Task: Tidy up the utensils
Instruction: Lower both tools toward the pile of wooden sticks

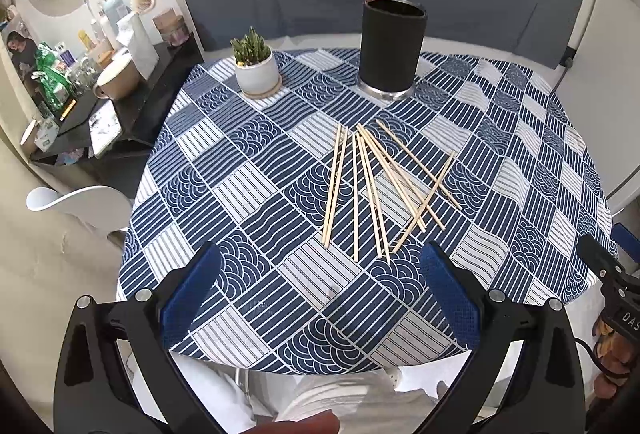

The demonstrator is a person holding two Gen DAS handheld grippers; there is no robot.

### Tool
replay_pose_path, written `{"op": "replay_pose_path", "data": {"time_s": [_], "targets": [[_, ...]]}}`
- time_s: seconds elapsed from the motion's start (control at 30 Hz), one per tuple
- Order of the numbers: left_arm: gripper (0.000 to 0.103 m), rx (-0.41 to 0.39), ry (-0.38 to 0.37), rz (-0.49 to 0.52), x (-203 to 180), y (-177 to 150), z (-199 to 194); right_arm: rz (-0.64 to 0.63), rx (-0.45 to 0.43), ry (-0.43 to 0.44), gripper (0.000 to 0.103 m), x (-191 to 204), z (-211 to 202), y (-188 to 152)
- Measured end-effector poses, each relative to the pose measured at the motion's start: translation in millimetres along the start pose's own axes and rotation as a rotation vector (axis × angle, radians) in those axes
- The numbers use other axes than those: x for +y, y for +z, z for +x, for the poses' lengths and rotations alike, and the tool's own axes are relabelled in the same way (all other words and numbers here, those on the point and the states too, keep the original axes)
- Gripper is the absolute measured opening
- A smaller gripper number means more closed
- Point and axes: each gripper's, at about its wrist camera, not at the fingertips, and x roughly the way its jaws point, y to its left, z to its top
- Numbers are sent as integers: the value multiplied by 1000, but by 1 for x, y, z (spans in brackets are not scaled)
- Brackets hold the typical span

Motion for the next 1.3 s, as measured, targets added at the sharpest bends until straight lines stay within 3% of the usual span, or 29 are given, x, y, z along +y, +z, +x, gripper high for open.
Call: {"op": "replay_pose_path", "data": {"time_s": [0.6, 0.97, 1.3], "targets": [[97, 187, 23, -17, 24, 54, 102, -19, 193, -2, 95, 25, 117, 51], [97, 288, 30, -17, 31, 76, 170, 141, 385, 40, 95, 28, 196, 66], [97, 357, 5, 7, 30, 86, 214, 151, 442, -3, 95, 33, 232, 73]]}}
